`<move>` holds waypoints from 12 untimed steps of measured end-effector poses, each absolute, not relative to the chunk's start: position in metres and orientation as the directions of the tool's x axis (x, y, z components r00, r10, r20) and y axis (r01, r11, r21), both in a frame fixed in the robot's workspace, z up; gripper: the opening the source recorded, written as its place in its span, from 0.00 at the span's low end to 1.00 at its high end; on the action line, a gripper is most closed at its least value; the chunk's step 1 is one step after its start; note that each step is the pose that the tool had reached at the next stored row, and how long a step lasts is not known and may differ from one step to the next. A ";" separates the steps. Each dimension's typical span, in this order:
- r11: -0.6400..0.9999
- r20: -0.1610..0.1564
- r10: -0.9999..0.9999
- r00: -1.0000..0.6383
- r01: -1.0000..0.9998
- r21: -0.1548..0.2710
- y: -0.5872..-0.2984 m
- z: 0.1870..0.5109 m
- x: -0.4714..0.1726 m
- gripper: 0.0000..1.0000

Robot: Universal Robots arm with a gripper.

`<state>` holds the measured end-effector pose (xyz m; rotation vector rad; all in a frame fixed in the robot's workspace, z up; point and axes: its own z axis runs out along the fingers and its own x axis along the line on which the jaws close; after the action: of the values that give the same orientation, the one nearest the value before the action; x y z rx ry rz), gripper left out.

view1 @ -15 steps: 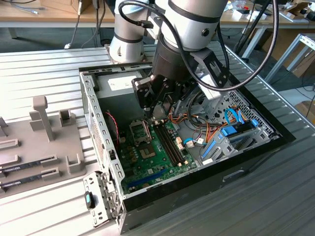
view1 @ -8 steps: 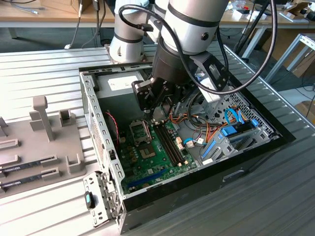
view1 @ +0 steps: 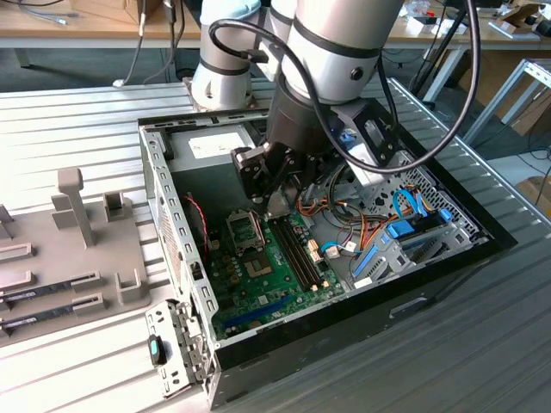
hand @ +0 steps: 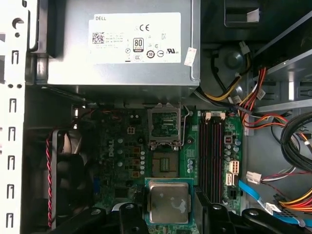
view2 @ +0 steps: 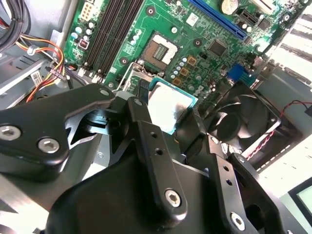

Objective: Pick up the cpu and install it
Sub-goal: 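Pick up the cpu and move it towards the insertion slot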

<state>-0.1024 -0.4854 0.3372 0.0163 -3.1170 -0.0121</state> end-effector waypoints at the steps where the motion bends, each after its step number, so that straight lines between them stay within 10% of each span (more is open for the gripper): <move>1: 1.000 0.025 -0.010 -1.000 -0.010 0.008 -0.485 0.336 -0.101 0.47; 12: 1.000 0.025 -0.011 -1.000 -0.010 0.008 -0.485 0.329 -0.094 0.47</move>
<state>-0.0938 -0.4854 0.3292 0.0163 -3.1170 -0.0122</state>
